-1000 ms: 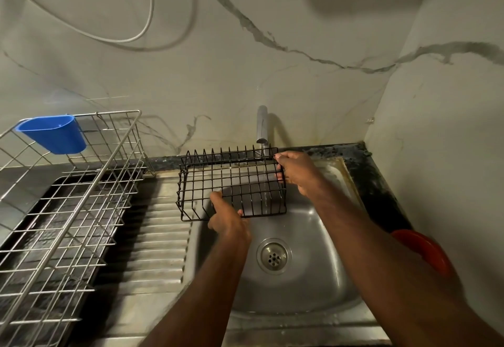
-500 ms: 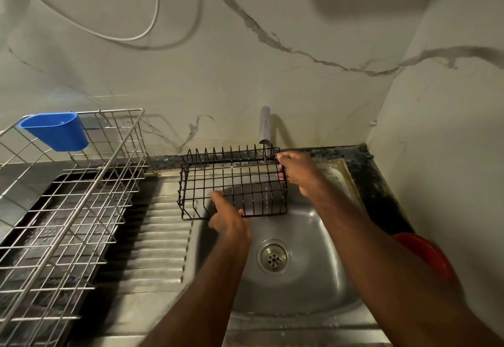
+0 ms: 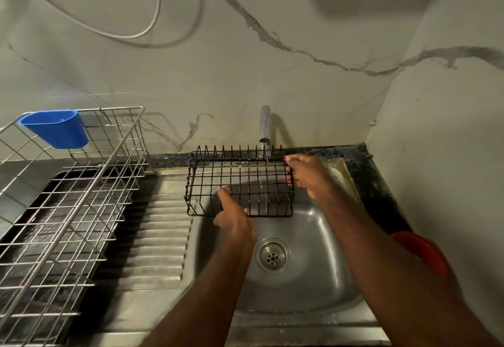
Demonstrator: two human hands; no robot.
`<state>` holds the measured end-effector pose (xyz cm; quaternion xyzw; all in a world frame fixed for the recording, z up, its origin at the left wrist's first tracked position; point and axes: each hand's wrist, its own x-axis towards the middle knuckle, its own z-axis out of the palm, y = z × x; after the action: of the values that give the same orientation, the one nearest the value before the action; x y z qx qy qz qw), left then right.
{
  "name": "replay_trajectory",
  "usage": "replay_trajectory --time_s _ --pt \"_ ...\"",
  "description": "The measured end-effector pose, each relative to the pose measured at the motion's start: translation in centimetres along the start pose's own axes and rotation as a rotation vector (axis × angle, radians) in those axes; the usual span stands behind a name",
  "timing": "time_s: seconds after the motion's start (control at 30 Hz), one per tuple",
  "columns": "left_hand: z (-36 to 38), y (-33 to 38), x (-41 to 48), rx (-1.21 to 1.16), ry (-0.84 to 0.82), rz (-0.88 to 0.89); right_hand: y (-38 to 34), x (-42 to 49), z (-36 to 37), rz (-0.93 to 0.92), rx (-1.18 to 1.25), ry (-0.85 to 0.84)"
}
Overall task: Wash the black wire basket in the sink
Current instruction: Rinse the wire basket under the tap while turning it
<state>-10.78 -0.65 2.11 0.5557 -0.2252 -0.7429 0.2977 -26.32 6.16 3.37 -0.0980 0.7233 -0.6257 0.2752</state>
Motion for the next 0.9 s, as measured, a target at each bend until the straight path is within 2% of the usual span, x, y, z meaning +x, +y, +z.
replay_trajectory --time_s 0.9 --pt "0.1 0.3 0.9 0.025 -0.021 -0.009 0.1 1.3 0.5 -0.019 -0.012 0.014"
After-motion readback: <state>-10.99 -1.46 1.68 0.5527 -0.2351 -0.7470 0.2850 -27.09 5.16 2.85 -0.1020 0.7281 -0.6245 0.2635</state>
